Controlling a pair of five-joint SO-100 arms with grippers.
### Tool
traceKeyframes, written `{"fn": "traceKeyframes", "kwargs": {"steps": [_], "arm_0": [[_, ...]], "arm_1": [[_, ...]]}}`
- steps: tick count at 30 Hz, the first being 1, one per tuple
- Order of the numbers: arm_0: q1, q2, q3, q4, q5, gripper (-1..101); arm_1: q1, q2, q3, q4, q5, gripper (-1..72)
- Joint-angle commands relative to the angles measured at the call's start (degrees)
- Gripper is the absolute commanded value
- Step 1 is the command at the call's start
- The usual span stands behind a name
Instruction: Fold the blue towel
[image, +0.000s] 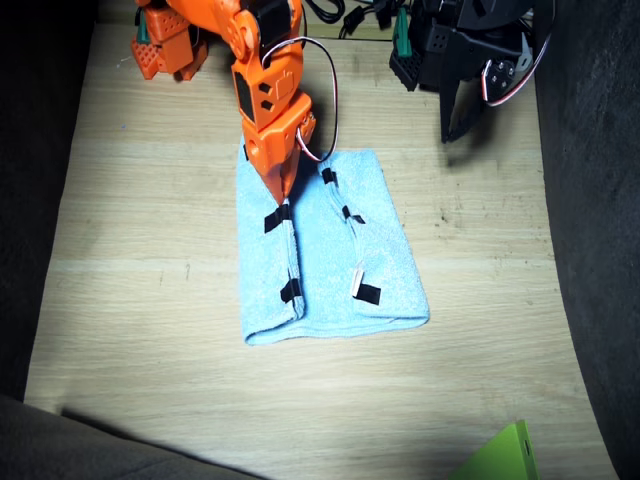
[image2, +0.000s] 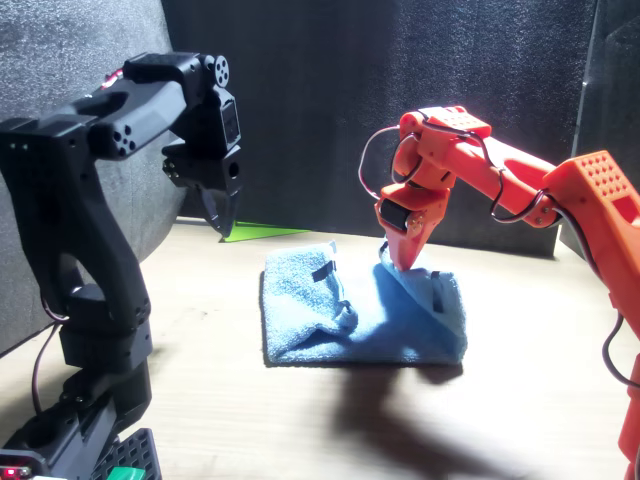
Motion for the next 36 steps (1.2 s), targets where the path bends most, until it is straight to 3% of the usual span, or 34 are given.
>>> {"fn": "traceKeyframes", "kwargs": {"steps": [1, 24, 25, 29, 36], "arm_0": [[0.0, 0.5, 0.2, -0.2, 0.9, 0], [-2.3, 0.5, 1.6, -0.5, -0.3, 0], [-2.5, 0.6, 1.7, -0.4, -0.4, 0], [-3.1, 1.1, 2.1, -0.1, -0.5, 0], [-3.3, 1.1, 2.1, 0.3, -0.4, 0]], "arm_1": [[2.3, 0.2, -3.2, 1.1, 0.4, 0.0], [9.7, -13.2, -18.6, 1.1, 2.1, 0.0], [9.9, -14.2, -19.2, 1.1, 2.4, 1.7], [9.8, -18.2, -21.3, 1.1, 2.9, 20.6], [8.1, -18.6, -25.1, 1.1, 3.4, 31.0]]}}
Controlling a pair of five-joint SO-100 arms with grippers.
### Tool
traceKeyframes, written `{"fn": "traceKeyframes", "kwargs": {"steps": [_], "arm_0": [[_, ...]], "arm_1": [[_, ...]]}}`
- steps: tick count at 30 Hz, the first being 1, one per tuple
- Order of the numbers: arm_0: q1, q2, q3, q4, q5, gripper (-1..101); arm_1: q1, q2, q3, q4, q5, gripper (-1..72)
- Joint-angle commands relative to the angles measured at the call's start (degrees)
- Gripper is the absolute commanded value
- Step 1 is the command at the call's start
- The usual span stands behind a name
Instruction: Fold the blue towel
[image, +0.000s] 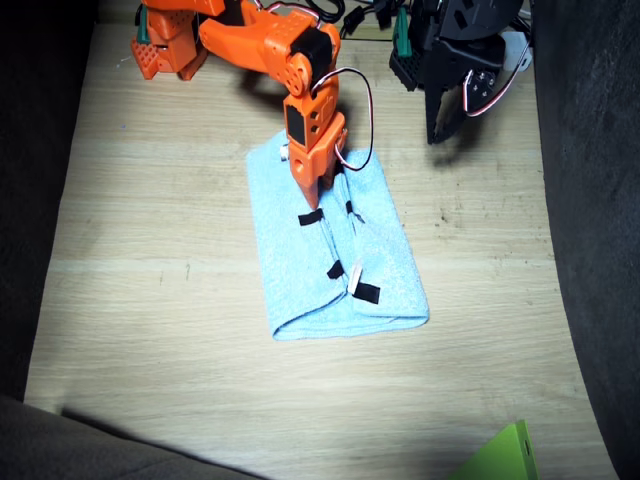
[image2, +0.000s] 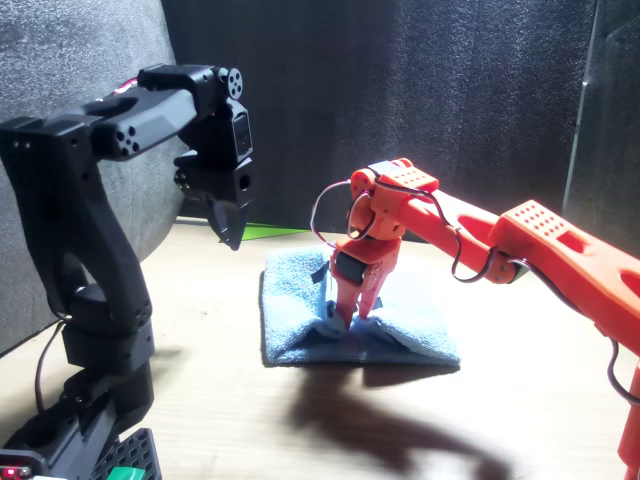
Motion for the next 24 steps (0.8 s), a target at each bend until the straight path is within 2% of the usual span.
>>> {"fn": "traceKeyframes", "kwargs": {"steps": [1, 7, 16, 19, 21, 22, 24], "arm_0": [[0.1, 1.8, 0.0, 0.7, 0.9, 0], [0.0, 1.7, 0.0, 0.8, 0.7, 0], [0.4, 2.7, 1.5, 0.4, 0.7, 0], [1.0, 2.9, 1.9, 0.3, 1.0, 0], [1.1, 3.1, 2.2, 0.2, 1.1, 0], [1.2, 3.2, 2.5, 0.0, 1.1, 0], [1.2, 3.2, 2.8, -0.3, 1.2, 0]], "arm_1": [[-1.1, 3.6, -3.5, 1.1, 1.8, 31.6], [-4.4, 8.2, -3.4, 1.3, 1.1, 32.8], [-5.3, 10.0, -1.7, 1.8, 0.1, 28.2], [-4.0, 10.5, 0.2, 1.8, -0.4, 15.1], [-3.6, 10.5, 0.2, 1.8, 0.3, 2.5], [-3.5, 10.6, 0.2, 1.8, 0.4, 0.0], [-3.3, 10.8, 0.2, 1.8, 0.1, 0.2]]}}
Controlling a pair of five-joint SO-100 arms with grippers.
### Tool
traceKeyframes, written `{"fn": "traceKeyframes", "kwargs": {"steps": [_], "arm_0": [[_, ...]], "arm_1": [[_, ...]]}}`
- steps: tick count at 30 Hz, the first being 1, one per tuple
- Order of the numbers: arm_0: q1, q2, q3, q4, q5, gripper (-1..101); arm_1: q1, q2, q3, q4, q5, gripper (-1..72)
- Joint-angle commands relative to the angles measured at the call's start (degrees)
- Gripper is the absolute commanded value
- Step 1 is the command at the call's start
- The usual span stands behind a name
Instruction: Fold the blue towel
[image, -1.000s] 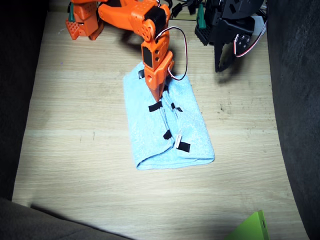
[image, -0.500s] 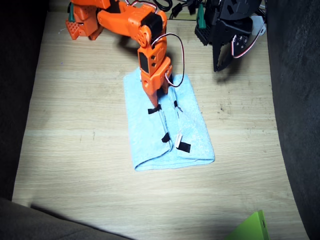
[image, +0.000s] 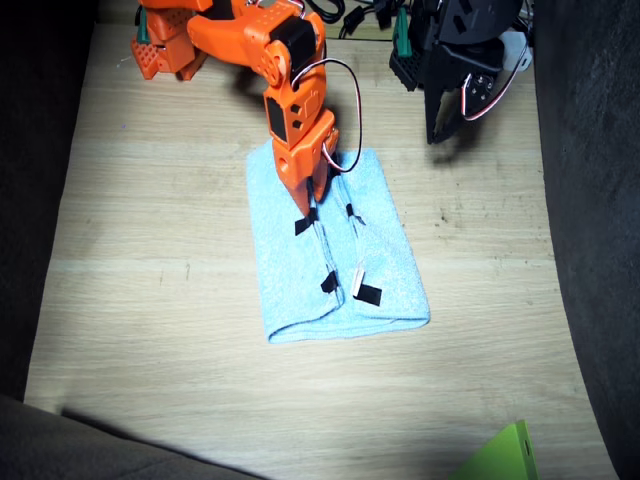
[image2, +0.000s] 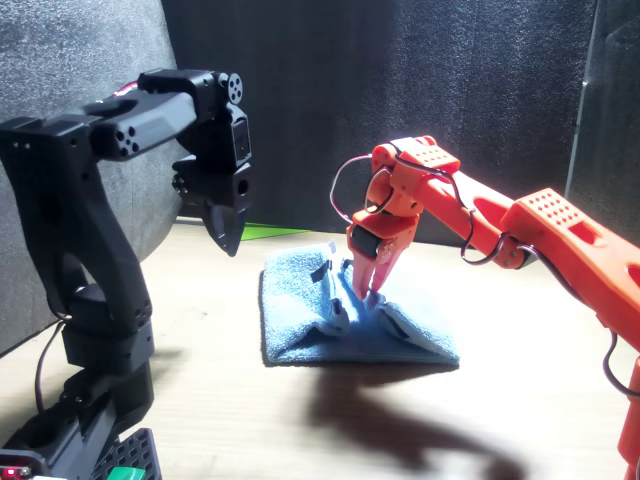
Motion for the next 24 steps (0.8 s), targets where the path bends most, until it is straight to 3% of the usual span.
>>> {"fn": "traceKeyframes", "kwargs": {"steps": [1, 7, 14, 18, 21, 24], "arm_0": [[0.9, 2.8, 1.0, -0.4, 0.9, 0], [0.9, 2.8, 1.5, -0.8, 1.0, 0], [0.9, 2.8, 1.7, -0.8, 0.8, 0], [0.0, 2.9, 1.2, -0.5, 0.3, 0], [-0.4, 3.5, 1.1, -0.3, 0.0, 0], [0.1, 4.1, 1.8, -0.3, 0.3, 0]], "arm_1": [[1.2, 6.6, -0.3, 0.7, 0.1, 0.2], [1.6, 12.0, 0.0, 0.7, -1.8, 5.8], [0.1, 19.6, 0.5, 0.7, -1.1, 7.1], [0.9, 16.2, 1.8, 0.7, -0.8, 13.5], [2.1, 11.6, 2.5, 0.7, -0.9, 12.7], [2.8, 8.9, 2.6, 0.7, -1.0, 24.4]]}}
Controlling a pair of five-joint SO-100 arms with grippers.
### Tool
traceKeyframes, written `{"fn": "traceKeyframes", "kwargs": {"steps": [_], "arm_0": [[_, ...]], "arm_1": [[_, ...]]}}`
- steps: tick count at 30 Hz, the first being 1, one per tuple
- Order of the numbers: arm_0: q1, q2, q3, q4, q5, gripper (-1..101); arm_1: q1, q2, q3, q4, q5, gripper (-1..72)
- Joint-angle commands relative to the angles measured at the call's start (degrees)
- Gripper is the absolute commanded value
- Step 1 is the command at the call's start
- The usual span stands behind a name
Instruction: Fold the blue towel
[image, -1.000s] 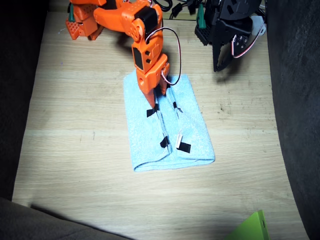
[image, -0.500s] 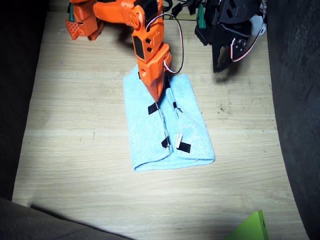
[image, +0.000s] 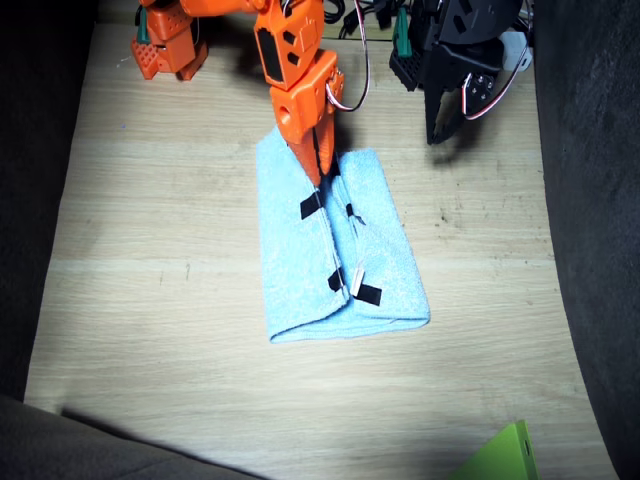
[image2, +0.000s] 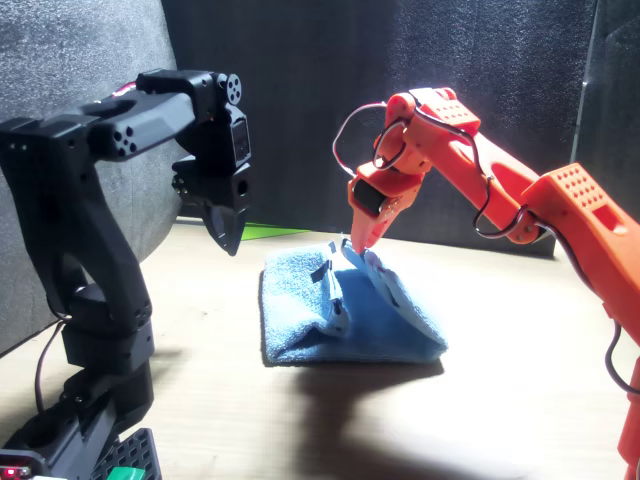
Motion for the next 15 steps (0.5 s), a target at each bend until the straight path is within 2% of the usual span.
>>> {"fn": "traceKeyframes", "kwargs": {"steps": [1, 2, 3, 8, 12, 15], "arm_0": [[0.5, 3.2, 0.9, 0.8, 0.6, 0], [0.8, 3.2, 1.0, 0.8, 0.9, 0], [1.1, 3.2, 1.0, 0.8, 1.1, 0], [1.4, 2.9, 0.9, 0.4, 1.3, 0], [1.4, 2.9, 0.9, 0.4, 1.2, 0], [1.7, 3.2, 1.1, 0.4, 1.4, 0]], "arm_1": [[1.8, 0.9, -0.4, 0.7, 0.8, 30.6], [2.0, 0.8, -0.5, 0.7, 0.7, 41.7], [2.2, 0.9, -0.6, 0.7, 0.2, 49.4], [2.2, 1.5, -0.7, 0.7, -0.4, 49.9], [1.5, 0.9, 1.1, 0.7, -0.7, 47.6], [0.3, 1.8, 1.2, 0.7, 1.2, 47.1]]}}
